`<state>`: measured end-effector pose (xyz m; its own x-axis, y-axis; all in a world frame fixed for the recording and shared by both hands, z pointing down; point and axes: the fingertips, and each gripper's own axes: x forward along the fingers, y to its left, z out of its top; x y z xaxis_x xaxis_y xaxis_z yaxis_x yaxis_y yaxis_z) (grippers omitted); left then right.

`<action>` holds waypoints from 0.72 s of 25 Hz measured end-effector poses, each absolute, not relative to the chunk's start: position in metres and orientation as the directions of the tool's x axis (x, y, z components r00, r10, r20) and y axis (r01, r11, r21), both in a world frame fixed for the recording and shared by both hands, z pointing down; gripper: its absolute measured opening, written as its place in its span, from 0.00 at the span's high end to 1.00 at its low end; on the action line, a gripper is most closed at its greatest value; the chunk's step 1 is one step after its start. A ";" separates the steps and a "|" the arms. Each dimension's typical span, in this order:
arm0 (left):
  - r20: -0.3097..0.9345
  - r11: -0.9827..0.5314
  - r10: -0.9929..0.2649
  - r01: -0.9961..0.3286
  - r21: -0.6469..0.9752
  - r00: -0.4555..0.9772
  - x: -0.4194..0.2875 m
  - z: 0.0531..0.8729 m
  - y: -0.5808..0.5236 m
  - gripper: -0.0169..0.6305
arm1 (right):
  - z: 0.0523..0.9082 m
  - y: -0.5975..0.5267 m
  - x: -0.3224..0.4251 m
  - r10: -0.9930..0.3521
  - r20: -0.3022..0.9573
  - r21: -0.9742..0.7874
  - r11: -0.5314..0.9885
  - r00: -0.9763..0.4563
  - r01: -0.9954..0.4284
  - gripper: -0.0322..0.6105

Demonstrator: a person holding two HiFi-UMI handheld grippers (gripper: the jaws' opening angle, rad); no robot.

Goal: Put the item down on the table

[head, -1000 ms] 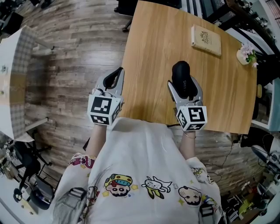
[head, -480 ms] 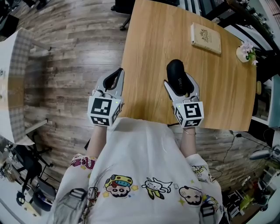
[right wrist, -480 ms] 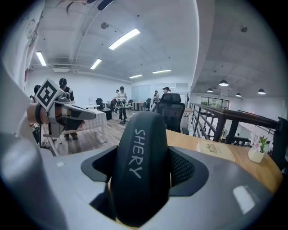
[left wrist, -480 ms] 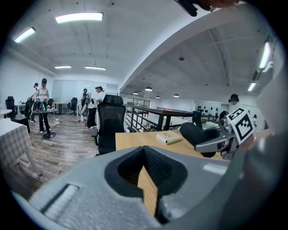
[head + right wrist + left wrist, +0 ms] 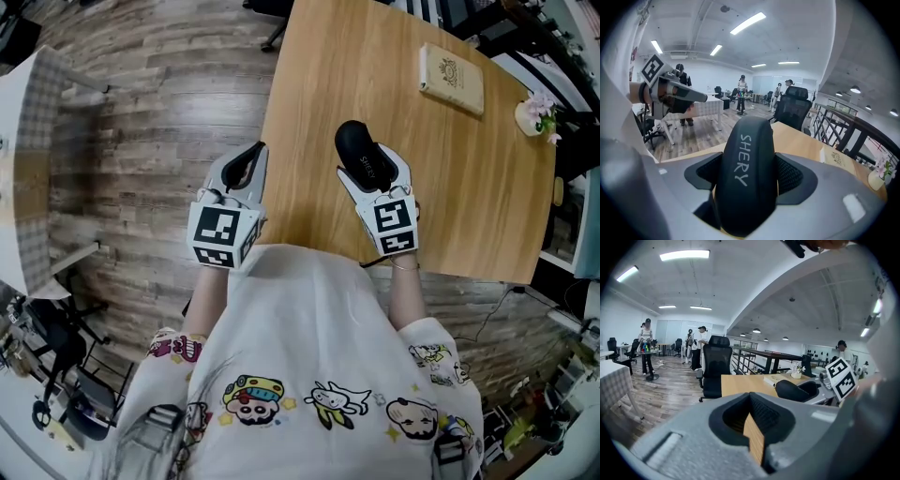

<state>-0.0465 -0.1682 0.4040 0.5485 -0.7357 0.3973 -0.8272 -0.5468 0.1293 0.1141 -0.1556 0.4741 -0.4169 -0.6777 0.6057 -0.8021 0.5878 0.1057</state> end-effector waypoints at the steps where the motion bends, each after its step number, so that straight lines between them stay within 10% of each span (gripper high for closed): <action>1: 0.399 -0.547 -0.735 -0.827 0.127 0.548 -0.047 0.405 -0.169 0.98 | 0.480 -0.155 0.111 -0.664 0.618 0.106 0.601 -0.421 -0.793 0.39; 18: 0.427 -0.536 -0.722 -0.830 0.154 0.545 -0.049 0.422 -0.174 0.98 | 0.561 -0.144 0.066 -0.442 0.765 0.110 0.806 -0.468 -0.582 0.39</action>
<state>-0.0489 -0.1736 0.4222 0.5453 -0.7216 0.4266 -0.8299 -0.5364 0.1535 0.0660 -0.1444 0.5611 -0.4677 -0.4420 0.7655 -0.5816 0.8060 0.1101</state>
